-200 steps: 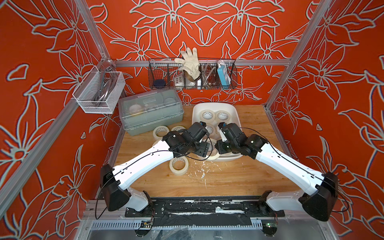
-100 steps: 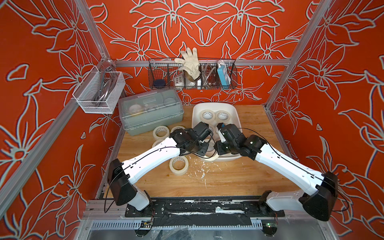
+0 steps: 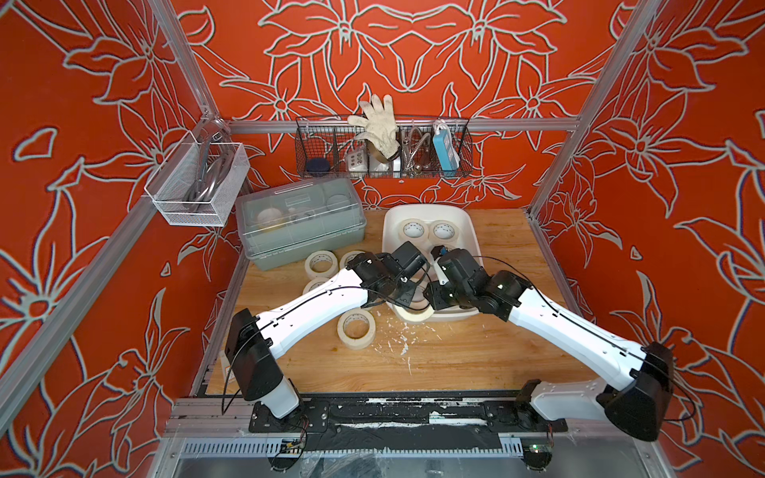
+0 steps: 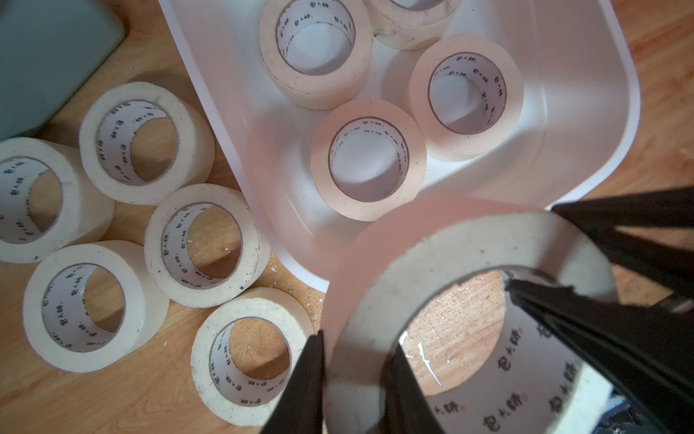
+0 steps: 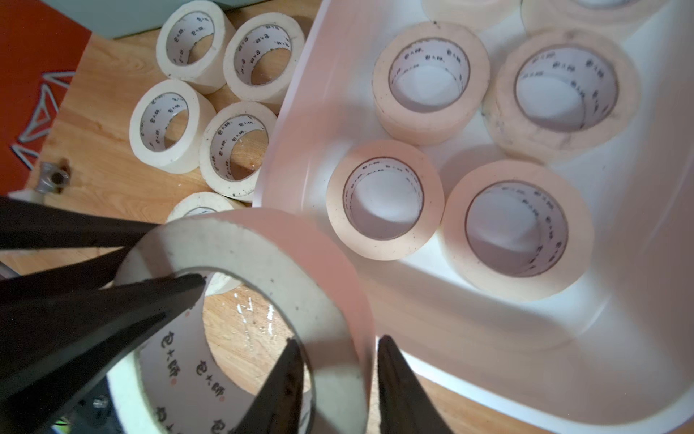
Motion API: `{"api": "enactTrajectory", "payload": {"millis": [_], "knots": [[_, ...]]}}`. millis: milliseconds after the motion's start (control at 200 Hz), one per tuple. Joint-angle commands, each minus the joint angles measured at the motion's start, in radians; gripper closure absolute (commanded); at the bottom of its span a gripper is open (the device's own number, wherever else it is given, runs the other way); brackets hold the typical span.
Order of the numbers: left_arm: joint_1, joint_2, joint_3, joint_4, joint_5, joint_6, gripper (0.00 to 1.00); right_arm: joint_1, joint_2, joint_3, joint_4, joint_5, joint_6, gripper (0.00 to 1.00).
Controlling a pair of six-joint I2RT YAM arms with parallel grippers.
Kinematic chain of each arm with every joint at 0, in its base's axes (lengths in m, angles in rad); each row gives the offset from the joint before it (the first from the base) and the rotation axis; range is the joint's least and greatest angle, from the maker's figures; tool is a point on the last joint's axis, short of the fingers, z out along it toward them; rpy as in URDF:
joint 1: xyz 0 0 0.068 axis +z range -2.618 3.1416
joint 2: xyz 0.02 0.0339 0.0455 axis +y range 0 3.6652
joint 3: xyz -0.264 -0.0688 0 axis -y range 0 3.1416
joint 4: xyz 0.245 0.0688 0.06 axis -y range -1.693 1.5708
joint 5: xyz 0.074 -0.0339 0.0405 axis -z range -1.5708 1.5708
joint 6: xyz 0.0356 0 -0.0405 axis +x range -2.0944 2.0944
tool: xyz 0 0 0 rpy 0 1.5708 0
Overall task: Take out the art tape in the storage box
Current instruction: Pick up the art tape from the storage box.
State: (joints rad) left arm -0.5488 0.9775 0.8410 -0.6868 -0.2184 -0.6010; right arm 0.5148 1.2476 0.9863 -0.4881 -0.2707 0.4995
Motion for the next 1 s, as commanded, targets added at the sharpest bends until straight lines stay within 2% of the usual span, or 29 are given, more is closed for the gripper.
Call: {"api": "enactTrajectory", "payload": {"millis": [0,195,375,681,826,996], "knots": [[0.006,-0.052,0.034,-0.084,-0.022,0.025,0.01,-0.007,0.049,0.045,0.03,-0.016,0.039,0.32],[0.006,-0.092,0.048,-0.112,-0.022,0.035,0.01,-0.007,0.199,0.123,0.022,0.005,0.076,0.31],[0.005,-0.094,0.039,-0.113,-0.011,0.035,0.01,-0.006,0.311,0.188,0.01,0.027,0.05,0.32],[0.005,-0.084,0.014,-0.065,0.027,0.042,0.01,0.0,0.391,0.21,0.004,0.112,0.001,0.35],[0.005,-0.065,0.012,-0.056,0.037,0.041,0.01,0.001,0.433,0.231,0.003,0.101,-0.004,0.37],[0.005,-0.06,0.01,-0.055,0.051,0.031,0.01,0.002,0.481,0.258,-0.003,0.081,-0.009,0.44]]}}
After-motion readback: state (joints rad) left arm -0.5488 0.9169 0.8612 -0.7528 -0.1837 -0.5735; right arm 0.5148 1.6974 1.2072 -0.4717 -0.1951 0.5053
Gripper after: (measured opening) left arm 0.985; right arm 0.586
